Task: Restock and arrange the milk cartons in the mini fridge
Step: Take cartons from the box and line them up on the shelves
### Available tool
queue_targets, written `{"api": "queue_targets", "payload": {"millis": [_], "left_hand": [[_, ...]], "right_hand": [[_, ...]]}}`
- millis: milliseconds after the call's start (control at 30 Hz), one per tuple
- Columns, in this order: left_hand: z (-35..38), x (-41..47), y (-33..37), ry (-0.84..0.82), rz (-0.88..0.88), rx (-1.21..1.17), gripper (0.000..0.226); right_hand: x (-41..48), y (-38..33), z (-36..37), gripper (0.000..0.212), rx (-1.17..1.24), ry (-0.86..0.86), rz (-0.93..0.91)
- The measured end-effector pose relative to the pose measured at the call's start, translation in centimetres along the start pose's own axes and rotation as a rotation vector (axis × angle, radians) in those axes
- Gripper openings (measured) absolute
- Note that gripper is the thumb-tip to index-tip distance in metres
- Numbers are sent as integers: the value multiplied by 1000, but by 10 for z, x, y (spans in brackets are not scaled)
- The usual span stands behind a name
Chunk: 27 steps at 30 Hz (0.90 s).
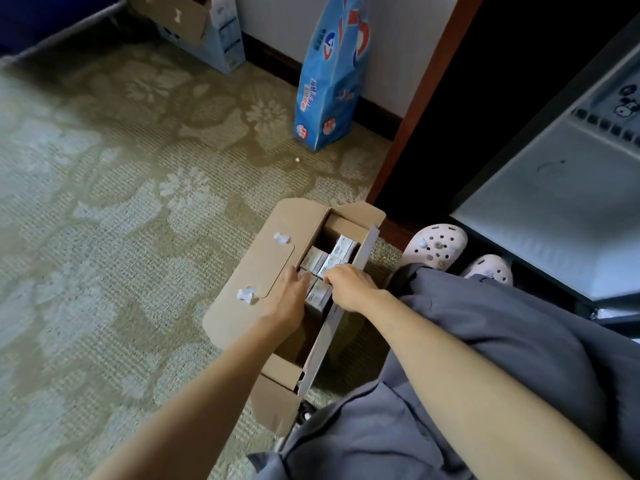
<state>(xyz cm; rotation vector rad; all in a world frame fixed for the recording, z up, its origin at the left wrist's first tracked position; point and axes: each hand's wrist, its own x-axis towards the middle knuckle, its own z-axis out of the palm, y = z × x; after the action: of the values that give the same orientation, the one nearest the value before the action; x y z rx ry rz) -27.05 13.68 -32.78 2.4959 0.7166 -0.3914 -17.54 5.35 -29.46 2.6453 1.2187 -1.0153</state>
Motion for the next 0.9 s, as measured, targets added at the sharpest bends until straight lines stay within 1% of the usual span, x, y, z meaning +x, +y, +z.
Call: {"api": "queue_targets", "payload": {"millis": [67, 133, 233, 400, 433, 467, 533, 567, 633, 767, 833, 900], "left_hand": [[0, 3, -1, -63, 36, 90, 49], [-1, 4, -3, -65, 73, 185, 53], [-1, 4, -5, -67, 122, 316, 48], [-7, 4, 1, -81, 162, 450, 30], [-10, 4, 2, -102, 163, 459, 31], [-12, 5, 3, -128, 159, 472, 38], [-21, 4, 6, -192, 122, 456, 54], [-28, 2, 9, -211, 97, 427, 56], [-46, -1, 15, -207, 72, 370, 53], [-100, -8, 34, -105, 115, 279, 48], [-127, -12, 48, -48, 162, 212, 45], [-150, -16, 64, 12, 221, 155, 48]], "right_hand": [[6, 3, -2, 27, -12, -22, 13], [10, 5, -3, 27, -8, -41, 16], [13, 7, -2, 28, -5, -48, 7], [12, 9, 0, 30, 36, -60, 5], [11, 10, -1, 30, 43, -65, 6], [10, 10, -2, 30, 48, -71, 9], [7, 10, -7, 29, 61, -73, 16], [6, 11, -10, 29, 64, -71, 14], [4, 9, -17, 31, 65, -61, -4], [-1, -1, -33, 42, 137, -28, -94], [-7, -1, -45, 45, 245, 7, -106], [-19, 6, -60, 45, 359, 100, -125]]}}
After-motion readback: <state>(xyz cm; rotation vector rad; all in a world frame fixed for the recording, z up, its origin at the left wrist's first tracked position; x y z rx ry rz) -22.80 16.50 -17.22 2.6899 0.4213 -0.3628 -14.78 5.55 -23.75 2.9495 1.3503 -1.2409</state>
